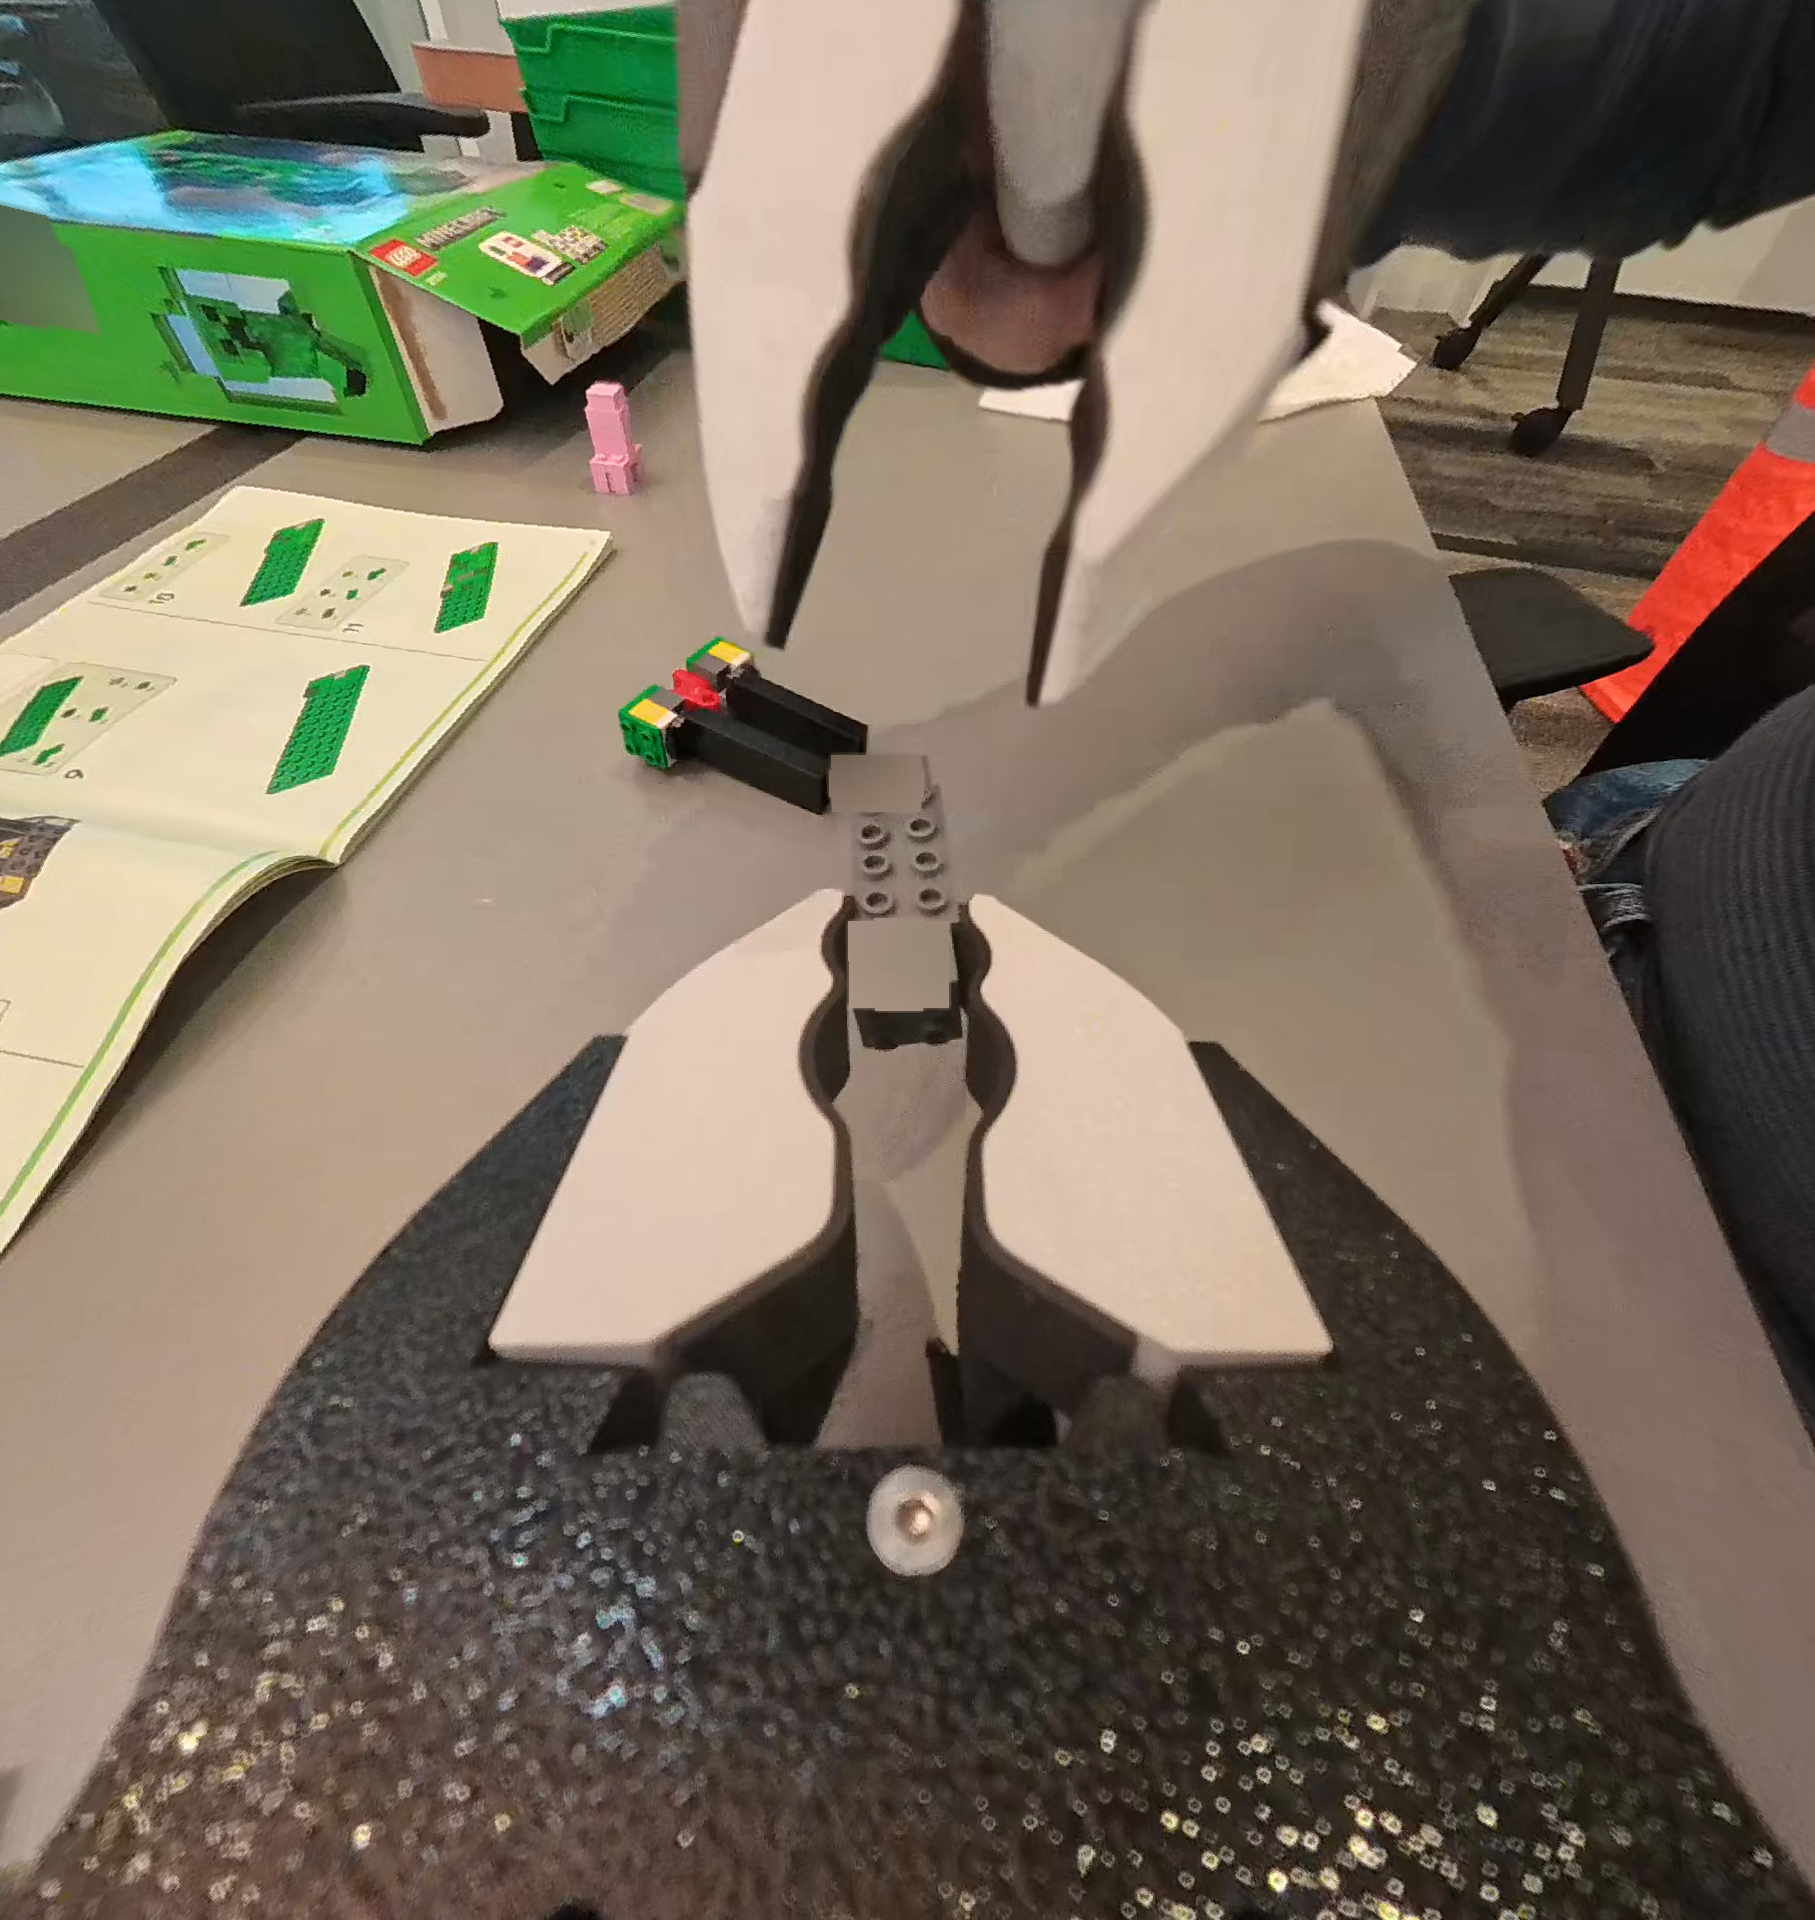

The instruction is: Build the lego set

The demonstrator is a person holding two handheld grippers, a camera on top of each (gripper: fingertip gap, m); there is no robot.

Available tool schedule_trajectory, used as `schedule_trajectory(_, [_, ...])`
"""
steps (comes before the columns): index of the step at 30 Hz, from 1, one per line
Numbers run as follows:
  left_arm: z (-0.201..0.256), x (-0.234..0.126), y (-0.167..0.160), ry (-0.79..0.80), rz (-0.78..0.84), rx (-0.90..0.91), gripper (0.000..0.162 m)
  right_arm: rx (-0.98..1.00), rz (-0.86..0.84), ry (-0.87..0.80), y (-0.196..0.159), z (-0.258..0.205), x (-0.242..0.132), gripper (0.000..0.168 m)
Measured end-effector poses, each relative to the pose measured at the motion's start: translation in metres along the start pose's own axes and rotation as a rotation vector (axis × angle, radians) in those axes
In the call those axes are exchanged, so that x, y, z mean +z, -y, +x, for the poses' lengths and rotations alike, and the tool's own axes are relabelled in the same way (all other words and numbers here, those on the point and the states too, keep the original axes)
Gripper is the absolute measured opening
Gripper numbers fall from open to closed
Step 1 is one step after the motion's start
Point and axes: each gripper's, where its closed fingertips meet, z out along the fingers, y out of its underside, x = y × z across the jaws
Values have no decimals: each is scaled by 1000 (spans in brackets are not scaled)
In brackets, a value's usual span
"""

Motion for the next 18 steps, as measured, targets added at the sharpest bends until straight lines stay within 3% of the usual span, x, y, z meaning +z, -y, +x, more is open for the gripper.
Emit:
schedule_trajectory(4, [3, 1, 0, -10, -4, 7, 17, -213, -133, -118, -7, -6, 9, 35])
schedule_trajectory(18, [12, 7, -5, -25, -54, 89, 17, -239, -253, -29, -22, -13, 21, 23])
